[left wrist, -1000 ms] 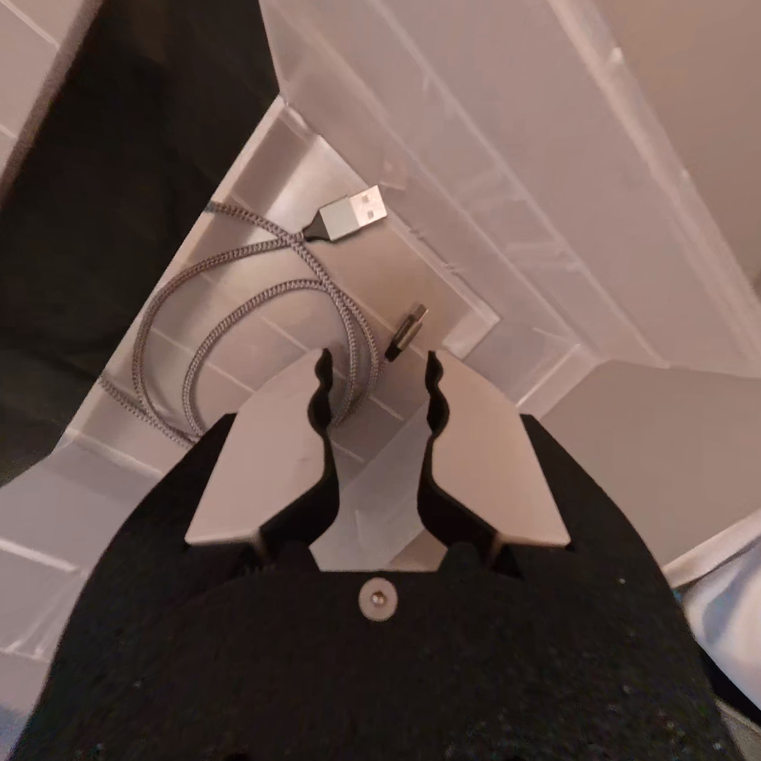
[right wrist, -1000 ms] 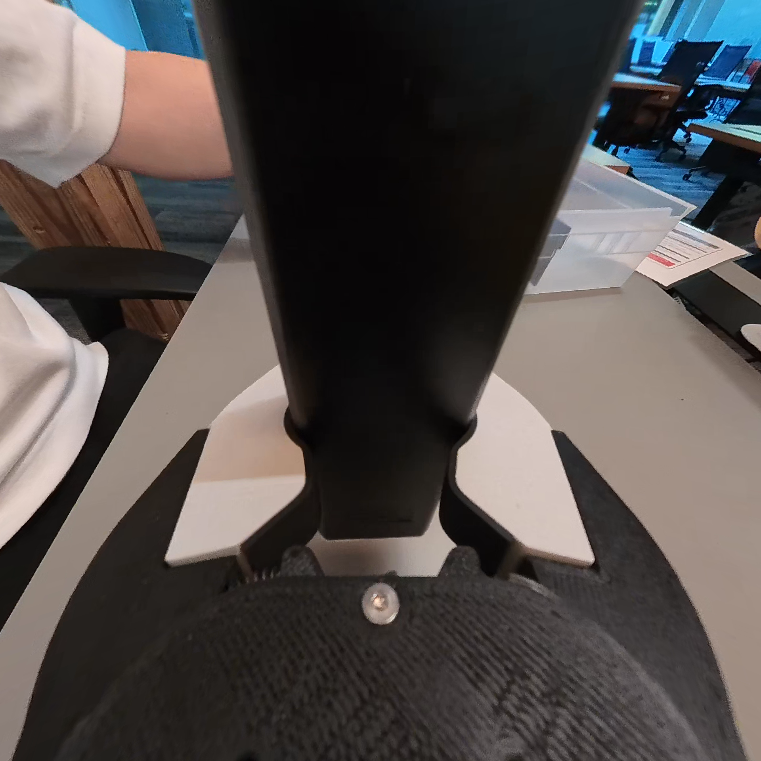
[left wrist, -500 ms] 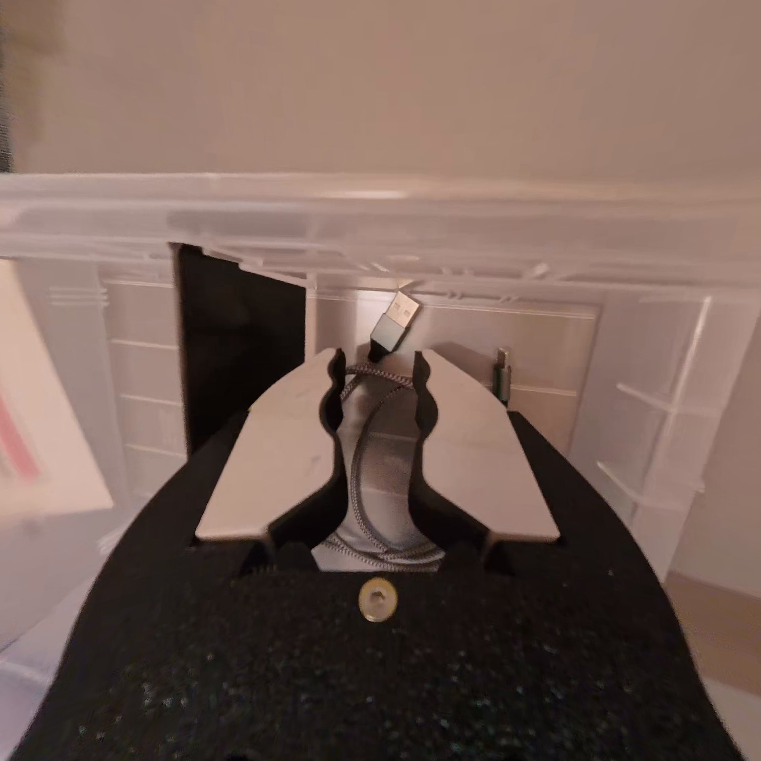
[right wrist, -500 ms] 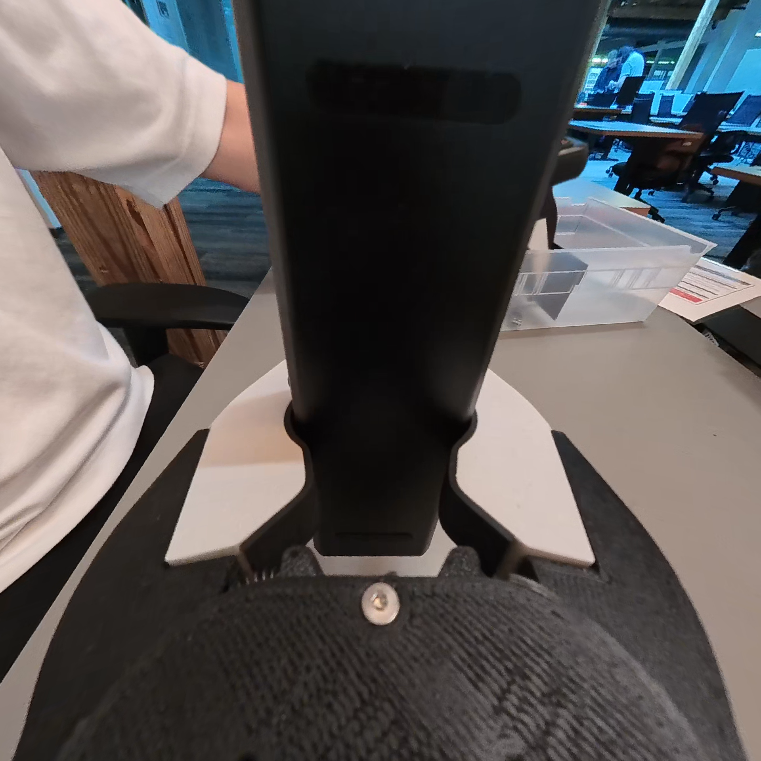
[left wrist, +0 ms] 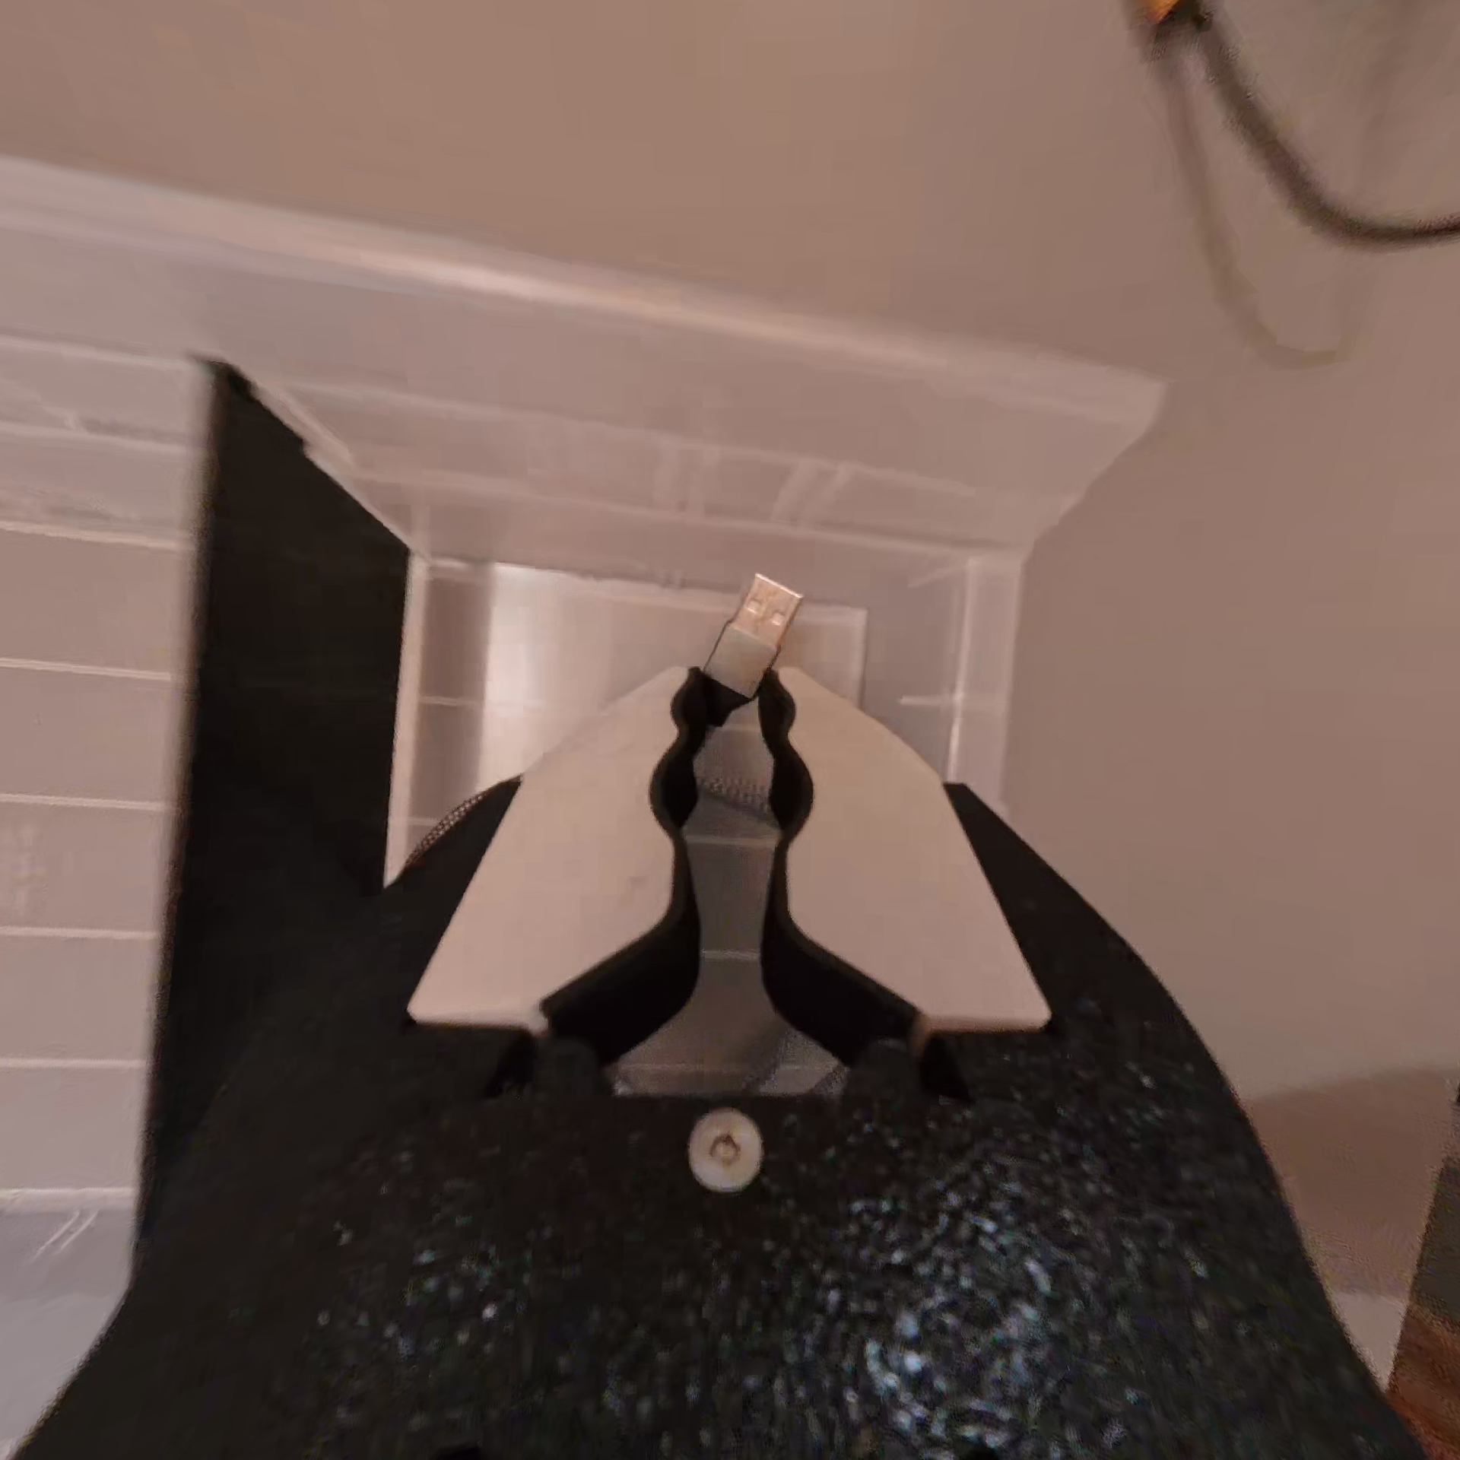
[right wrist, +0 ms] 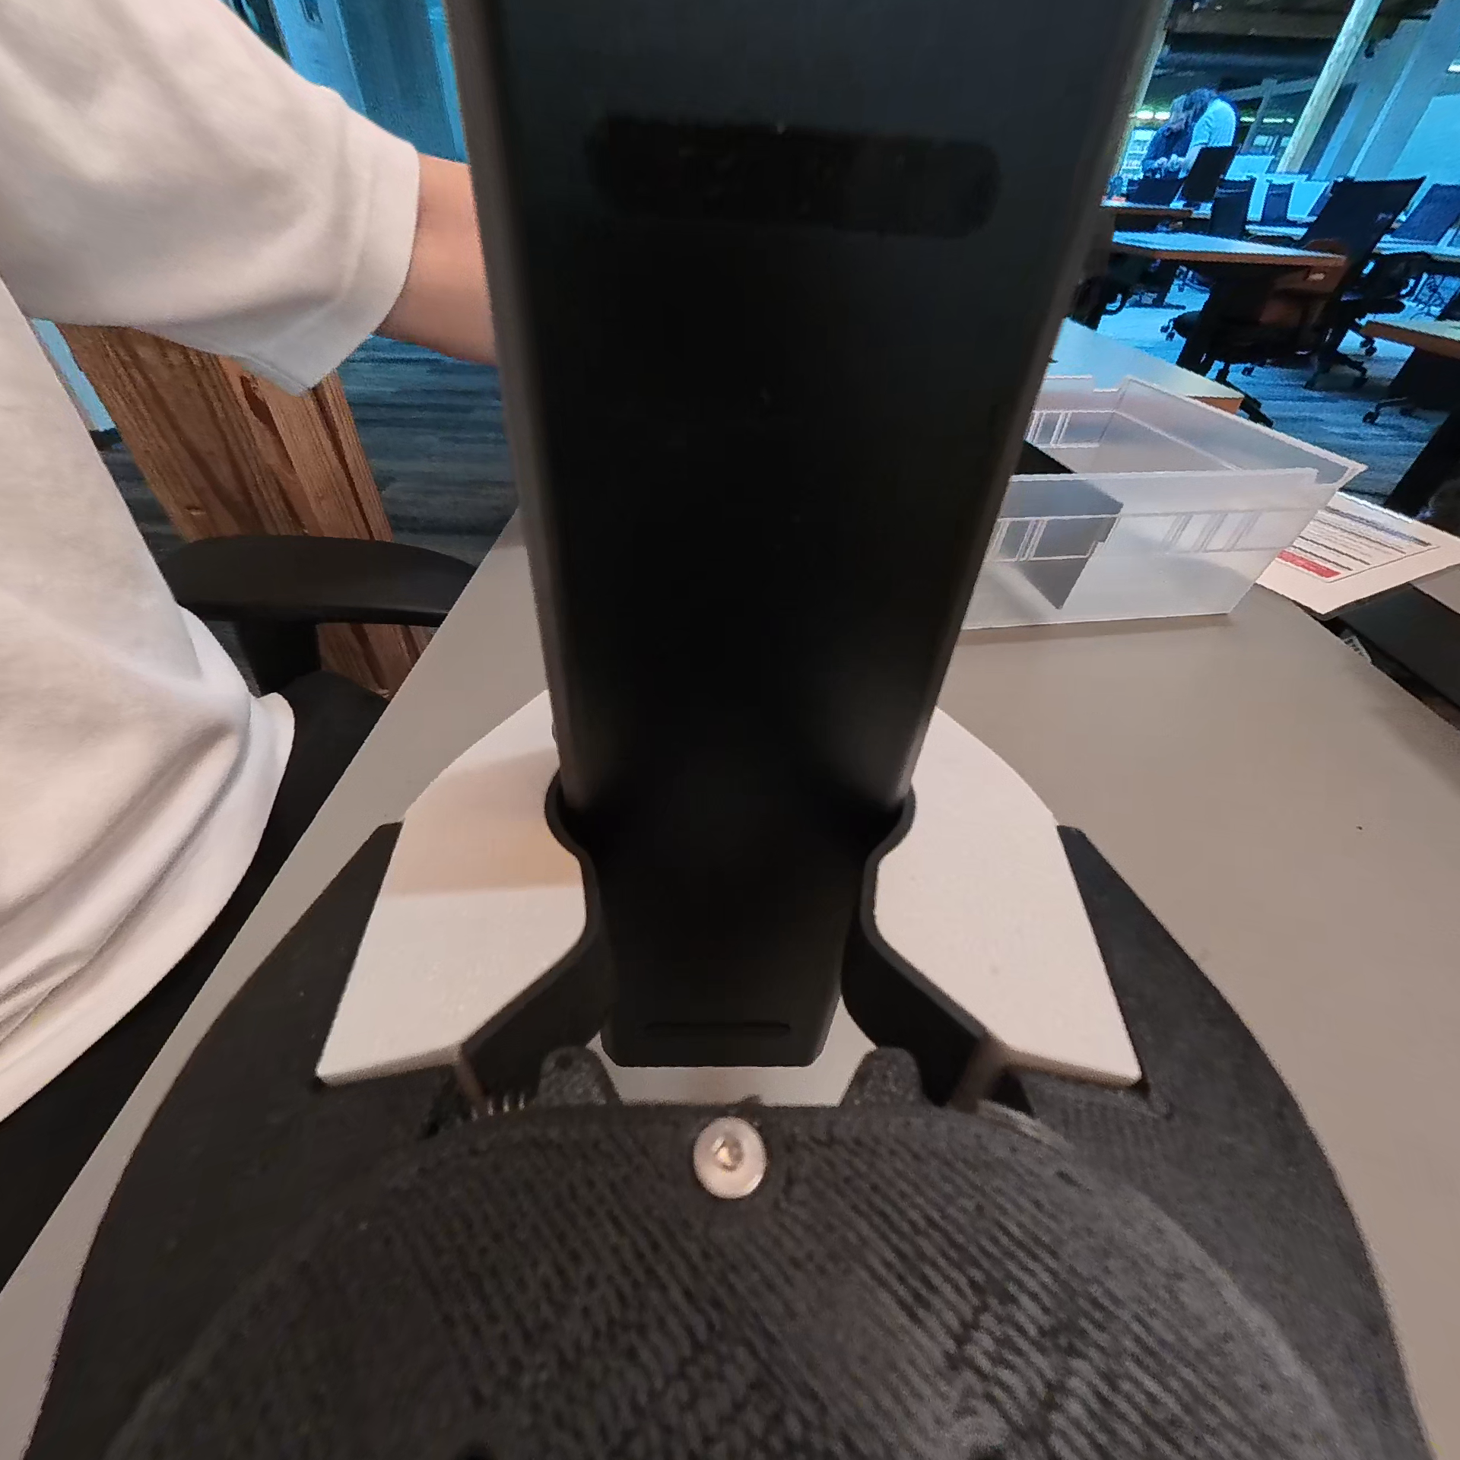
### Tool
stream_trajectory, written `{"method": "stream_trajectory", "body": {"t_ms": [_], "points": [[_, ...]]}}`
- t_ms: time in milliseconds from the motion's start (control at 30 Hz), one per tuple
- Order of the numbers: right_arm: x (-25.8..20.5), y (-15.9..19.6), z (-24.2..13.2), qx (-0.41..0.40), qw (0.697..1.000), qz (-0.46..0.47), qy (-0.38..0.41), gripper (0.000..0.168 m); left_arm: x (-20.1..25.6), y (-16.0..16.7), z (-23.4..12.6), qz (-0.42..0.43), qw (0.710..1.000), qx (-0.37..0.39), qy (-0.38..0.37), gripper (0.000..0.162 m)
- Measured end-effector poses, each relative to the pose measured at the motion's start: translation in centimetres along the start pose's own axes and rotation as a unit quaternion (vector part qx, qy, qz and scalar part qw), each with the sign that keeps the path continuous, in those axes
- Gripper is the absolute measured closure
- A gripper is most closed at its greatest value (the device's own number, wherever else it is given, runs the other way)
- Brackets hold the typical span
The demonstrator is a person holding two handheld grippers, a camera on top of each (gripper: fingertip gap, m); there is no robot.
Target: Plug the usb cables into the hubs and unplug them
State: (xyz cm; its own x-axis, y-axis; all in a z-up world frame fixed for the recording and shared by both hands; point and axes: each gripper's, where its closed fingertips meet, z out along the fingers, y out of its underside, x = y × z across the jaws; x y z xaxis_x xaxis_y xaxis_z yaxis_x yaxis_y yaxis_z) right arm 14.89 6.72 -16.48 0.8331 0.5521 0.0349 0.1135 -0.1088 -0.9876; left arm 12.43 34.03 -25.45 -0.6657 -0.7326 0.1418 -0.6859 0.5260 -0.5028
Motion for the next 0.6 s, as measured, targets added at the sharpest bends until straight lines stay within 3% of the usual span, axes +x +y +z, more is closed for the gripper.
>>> {"method": "stream_trajectory", "body": {"t_ms": [133,267,600], "points": [[-0.1,-0.1,-0.1,-0.009,1.000,-0.011,0.004,0.096,0.5,-4.1,-5.5,0.017,0.989,0.146,-0.035,0.149],[0.0,-0.7,-0.5,0.003,1.000,-0.011,0.006,0.096,2.2,-8.1,-12.7,0.065,0.958,0.256,-0.111,0.149],[-0.1,-1.9,-1.3,0.027,0.999,-0.019,0.013,0.095,13.5,-18.1,-27.0,0.189,0.865,0.403,-0.230,0.149]]}}
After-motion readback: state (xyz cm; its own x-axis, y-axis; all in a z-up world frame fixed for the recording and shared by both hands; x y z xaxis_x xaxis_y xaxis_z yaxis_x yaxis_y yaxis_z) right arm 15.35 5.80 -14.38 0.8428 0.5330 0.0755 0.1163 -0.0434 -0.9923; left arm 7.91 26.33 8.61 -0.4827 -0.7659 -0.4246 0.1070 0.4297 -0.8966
